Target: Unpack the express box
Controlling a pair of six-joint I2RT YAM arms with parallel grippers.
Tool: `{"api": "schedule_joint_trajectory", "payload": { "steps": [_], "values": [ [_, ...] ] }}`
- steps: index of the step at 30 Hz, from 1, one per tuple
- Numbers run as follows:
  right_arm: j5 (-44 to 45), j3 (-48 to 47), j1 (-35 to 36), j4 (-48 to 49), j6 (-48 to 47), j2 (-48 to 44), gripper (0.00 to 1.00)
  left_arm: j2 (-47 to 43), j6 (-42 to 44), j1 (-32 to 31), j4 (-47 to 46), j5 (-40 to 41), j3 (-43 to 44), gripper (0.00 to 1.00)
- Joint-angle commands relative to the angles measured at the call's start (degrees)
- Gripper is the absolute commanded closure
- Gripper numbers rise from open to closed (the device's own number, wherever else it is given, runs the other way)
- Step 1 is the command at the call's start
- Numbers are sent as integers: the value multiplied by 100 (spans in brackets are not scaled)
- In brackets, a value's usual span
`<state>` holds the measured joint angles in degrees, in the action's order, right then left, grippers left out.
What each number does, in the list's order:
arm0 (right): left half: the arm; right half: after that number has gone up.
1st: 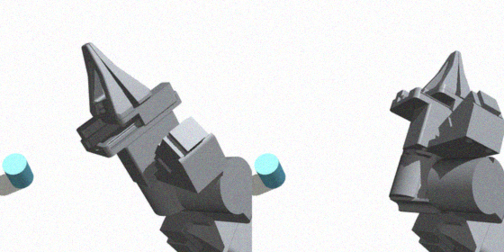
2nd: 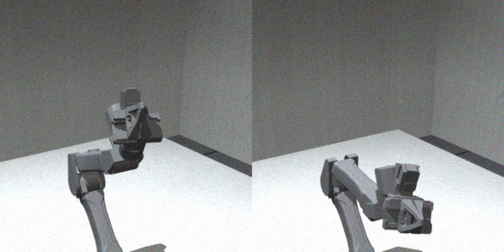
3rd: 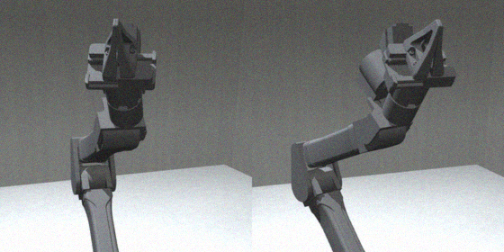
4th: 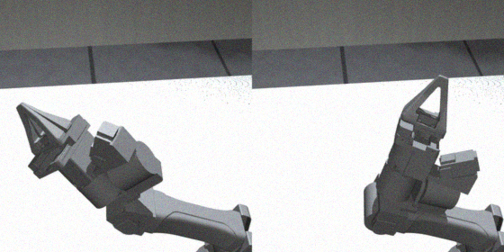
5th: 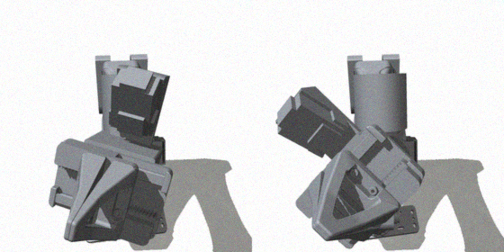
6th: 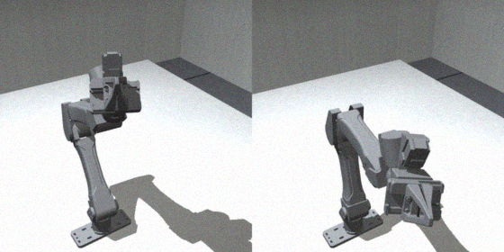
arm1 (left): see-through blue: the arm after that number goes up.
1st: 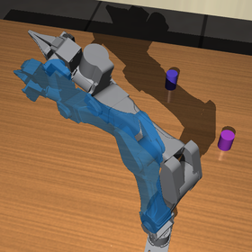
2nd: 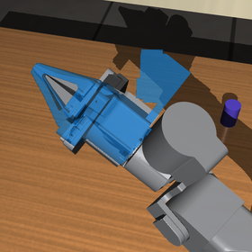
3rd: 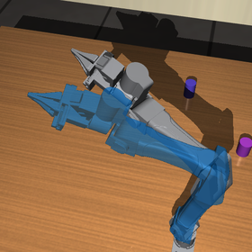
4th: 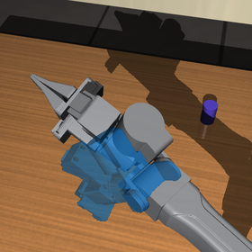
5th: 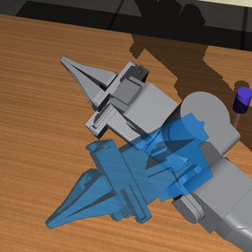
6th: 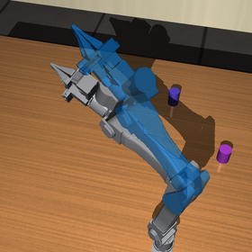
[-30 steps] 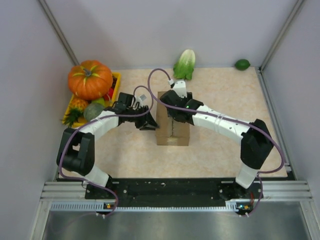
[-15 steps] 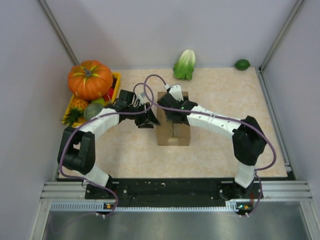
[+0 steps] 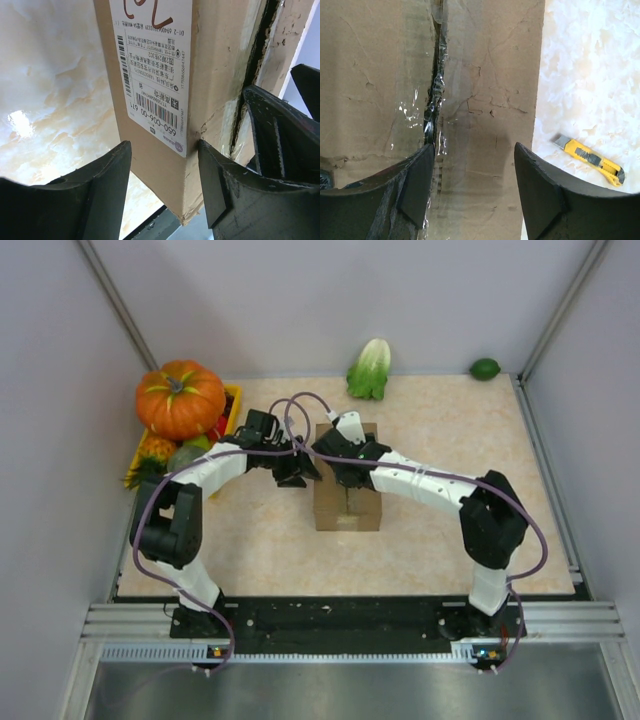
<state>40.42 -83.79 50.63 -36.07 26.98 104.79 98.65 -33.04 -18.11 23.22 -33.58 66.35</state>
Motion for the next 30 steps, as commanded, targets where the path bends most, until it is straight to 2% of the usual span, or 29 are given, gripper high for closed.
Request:
{"api": "schedule_joint_trajectory", "payload": {
  "steps": [1, 7, 13, 23, 30],
  "values": [
    [168, -278, 78, -154, -44, 173, 37, 102, 78, -8, 95, 98, 221, 40],
    [-43, -507, 87, -189, -220, 498, 37, 154, 140, -8, 156, 229, 115, 40],
    [123, -630, 122, -242, -211, 569, 37, 207, 192, -8, 262, 335, 89, 43],
    [835, -612, 122, -427, -246, -213, 38, 181, 307, -8, 437, 581, 133, 45],
    [993, -508, 122, -541, -246, -626, 39, 216, 307, -8, 473, 616, 115, 46]
  ]
}}
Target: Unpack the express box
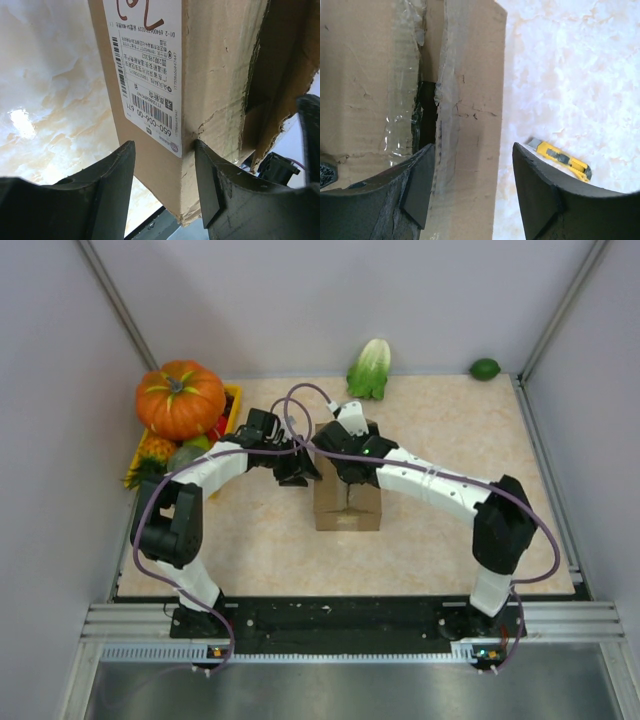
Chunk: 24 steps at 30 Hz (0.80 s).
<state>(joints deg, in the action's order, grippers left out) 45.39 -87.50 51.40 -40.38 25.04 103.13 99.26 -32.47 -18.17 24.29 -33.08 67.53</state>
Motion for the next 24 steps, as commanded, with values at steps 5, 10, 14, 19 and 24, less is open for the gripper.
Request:
{"api": "schedule_joint_trajectory", "payload": {
  "steps": [5, 10, 14, 19, 24],
  "values": [
    [585, 5, 20, -251, -52, -688, 39, 137, 258, -2, 383, 548, 32, 46],
    [437, 102, 11, -339, 89, -865, 39, 128, 259, -2, 383, 540, 32, 46],
    [50, -91, 11, -339, -25, -672, 37, 111, 294, -2, 401, 478, 24, 46],
    [-188, -442, 81, -330, -175, -111, 27, 67, 294, -2, 409, 478, 15, 44],
    [-276, -671, 125, -286, -104, 189, 21, 102, 285, -2, 409, 443, -3, 43]
  ]
}}
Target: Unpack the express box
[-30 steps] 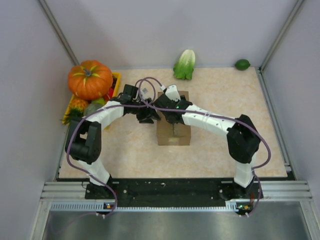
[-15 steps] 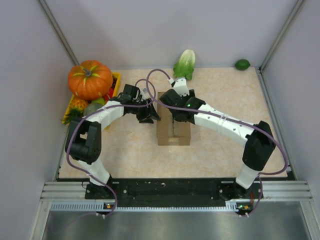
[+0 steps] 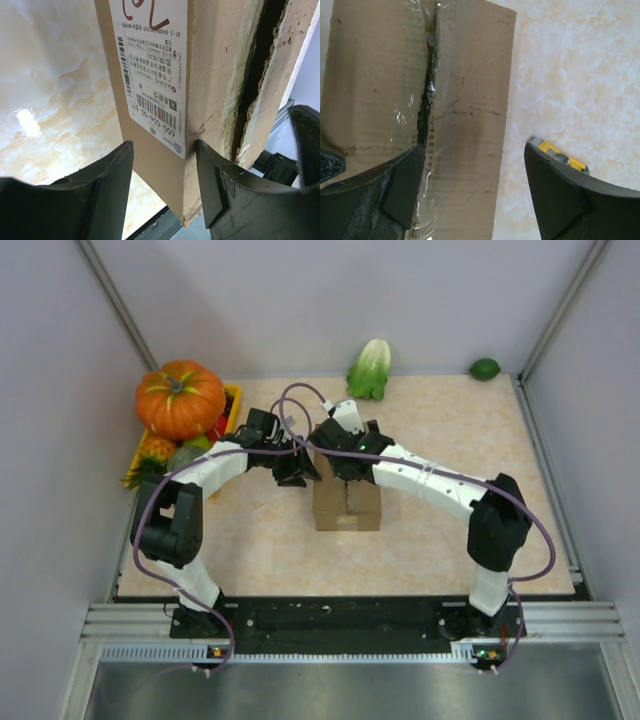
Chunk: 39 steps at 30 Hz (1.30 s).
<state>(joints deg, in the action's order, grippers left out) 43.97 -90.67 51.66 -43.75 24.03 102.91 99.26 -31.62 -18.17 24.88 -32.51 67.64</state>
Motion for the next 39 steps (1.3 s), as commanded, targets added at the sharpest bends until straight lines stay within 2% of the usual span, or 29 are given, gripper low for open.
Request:
{"api": "schedule_joint_trajectory", "payload": {
  "steps": [1, 9, 15, 27, 39],
  "values": [
    [-151, -381, 107, 59, -12, 264, 20, 102, 200, -2, 350, 377, -31, 43],
    [-134, -267, 116, 68, 14, 747, 16, 137, 112, 7, 263, 246, 30, 41],
    [129, 5, 125, 59, 31, 757, 17, 269, 112, 7, 236, 166, 92, 41],
    [358, 393, 169, -213, 180, 414, 23, 357, 164, 7, 254, 192, 162, 42],
    [938, 708, 152, -371, 216, -588, 25, 374, 261, 16, 359, 307, 232, 44]
  ]
}}
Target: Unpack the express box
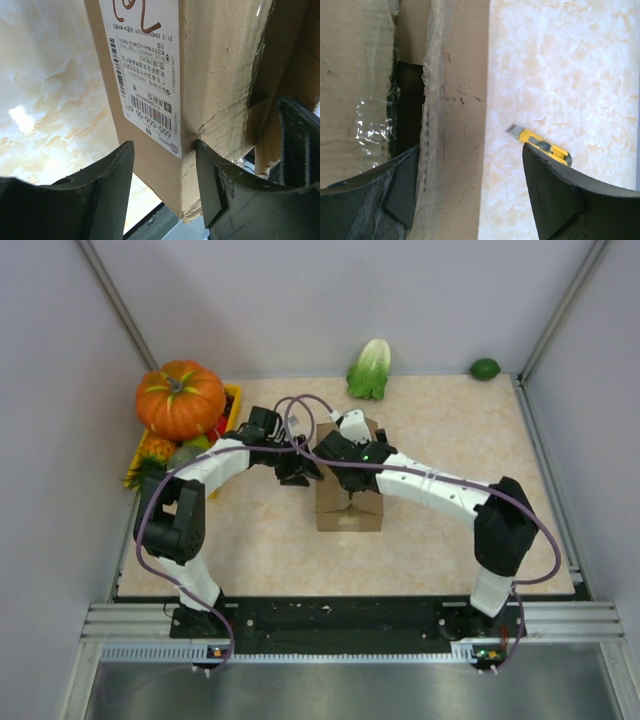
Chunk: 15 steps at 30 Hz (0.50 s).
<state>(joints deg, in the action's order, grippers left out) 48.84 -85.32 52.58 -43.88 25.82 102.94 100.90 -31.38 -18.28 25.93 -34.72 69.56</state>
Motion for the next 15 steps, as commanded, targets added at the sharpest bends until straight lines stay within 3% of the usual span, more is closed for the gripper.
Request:
{"api": "schedule_joint_trajectory", "payload": {
  "steps": [1, 15],
  "values": [
    [573, 226, 60, -350, 54, -738, 25, 193, 228, 27, 263, 510, 40, 44],
    [275, 762, -72, -358, 248, -1398, 25, 88, 202, 27, 237, 334, 31, 44]
  ]
}}
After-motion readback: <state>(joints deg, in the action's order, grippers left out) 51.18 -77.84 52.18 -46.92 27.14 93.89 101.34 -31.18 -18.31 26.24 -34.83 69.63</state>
